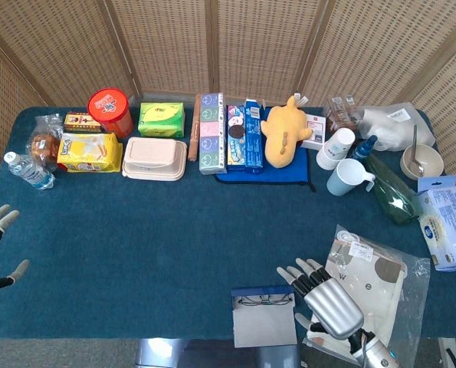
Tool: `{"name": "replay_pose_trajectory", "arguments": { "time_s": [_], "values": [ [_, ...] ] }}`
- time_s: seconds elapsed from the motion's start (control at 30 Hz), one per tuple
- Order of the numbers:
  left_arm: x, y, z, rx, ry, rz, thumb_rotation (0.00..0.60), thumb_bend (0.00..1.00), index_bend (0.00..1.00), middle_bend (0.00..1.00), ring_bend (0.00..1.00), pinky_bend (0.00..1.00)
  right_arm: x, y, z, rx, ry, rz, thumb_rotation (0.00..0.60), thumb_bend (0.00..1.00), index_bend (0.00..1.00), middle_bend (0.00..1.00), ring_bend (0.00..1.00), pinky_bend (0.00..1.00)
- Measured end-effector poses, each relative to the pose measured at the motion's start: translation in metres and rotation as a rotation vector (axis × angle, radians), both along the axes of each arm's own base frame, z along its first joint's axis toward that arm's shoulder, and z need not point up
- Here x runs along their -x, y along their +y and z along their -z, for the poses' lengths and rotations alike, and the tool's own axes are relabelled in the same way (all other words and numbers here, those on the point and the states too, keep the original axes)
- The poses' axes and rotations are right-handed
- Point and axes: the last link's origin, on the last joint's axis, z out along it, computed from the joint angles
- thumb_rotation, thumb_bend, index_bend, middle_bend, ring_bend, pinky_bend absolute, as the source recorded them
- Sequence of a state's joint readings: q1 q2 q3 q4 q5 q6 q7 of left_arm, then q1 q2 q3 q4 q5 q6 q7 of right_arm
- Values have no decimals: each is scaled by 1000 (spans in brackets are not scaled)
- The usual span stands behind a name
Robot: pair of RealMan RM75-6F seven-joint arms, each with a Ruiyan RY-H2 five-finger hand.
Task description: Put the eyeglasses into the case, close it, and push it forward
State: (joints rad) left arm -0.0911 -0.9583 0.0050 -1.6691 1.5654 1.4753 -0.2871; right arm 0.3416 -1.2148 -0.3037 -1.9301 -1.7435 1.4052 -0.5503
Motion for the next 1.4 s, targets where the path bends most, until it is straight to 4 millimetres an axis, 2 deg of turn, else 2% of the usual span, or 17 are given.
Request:
{"name": "replay_pose_trajectory", "arguments": {
  "time_s": [0.3,0.7,0.8,1.03,1.4],
  "values": [
    [1,-3,-2,-13,-13,11,600,282,8,0,0,0,19,23,16,4,62,-22,394,239,20,165,93,171],
    [4,-11,-6,-29,-24,10,600,282,1,0,0,0,26,42,33,-3,108,-71,393,224,0,102,11,126],
    [5,-13,-7,-32,-26,8,600,282,0,0,0,0,27,47,38,-6,109,-83,423,224,0,97,7,124],
    [9,-19,-11,-41,-40,1,600,283,0,0,0,0,26,57,50,19,108,-112,542,216,0,82,0,124],
    [14,-33,-19,-62,-60,3,600,283,0,0,0,0,21,73,68,41,103,-197,555,192,0,62,0,123]
  ]
}}
